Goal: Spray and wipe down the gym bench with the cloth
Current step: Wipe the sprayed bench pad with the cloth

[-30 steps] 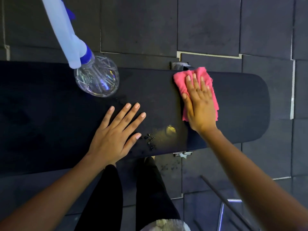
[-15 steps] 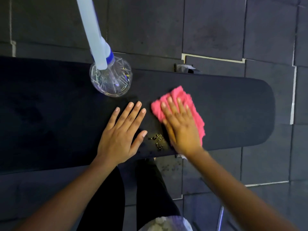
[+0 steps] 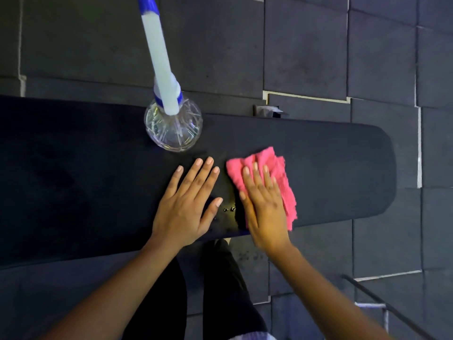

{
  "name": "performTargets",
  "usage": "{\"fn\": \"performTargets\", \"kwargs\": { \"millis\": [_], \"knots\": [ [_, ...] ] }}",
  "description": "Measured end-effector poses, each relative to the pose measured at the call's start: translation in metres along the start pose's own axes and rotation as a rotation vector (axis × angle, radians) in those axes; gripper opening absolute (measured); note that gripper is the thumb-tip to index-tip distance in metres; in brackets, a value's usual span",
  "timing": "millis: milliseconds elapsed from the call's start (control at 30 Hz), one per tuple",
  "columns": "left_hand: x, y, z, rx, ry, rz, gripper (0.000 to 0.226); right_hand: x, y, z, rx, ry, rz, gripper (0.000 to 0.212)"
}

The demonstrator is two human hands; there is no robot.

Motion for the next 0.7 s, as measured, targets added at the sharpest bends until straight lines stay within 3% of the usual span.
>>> {"fn": "performTargets", "kwargs": {
  "millis": [100, 233, 400, 700],
  "knots": [
    [0.000, 0.000, 0.001, 0.005, -0.005, 0.008, 0.058, 0.009, -0.002, 0.013, -0.011, -0.009, 0.035, 0.049],
    [-0.002, -0.001, 0.002, 0.006, -0.009, 0.028, 0.057, -0.015, 0.002, -0.047, -0.027, 0.027, 0.073, 0.049],
    [-0.004, 0.000, 0.004, 0.014, 0.005, 0.034, 0.057, -0.030, -0.010, -0.102, 0.089, 0.139, -0.018, 0.047],
    [-0.001, -0.003, 0.012, 0.008, -0.025, 0.012, 0.053, 0.035, -0.028, 0.049, 0.051, 0.094, -0.021, 0.048]
  ]
}}
Point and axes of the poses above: each hand's wrist, its own z-axis away from the middle knuckle, its own x-axis out of the palm, y = z × x, the point moved 3 cm from there along -z, towards the middle knuckle, and after that the axes turned 14 degrees about -y, right-handed, at the moved point
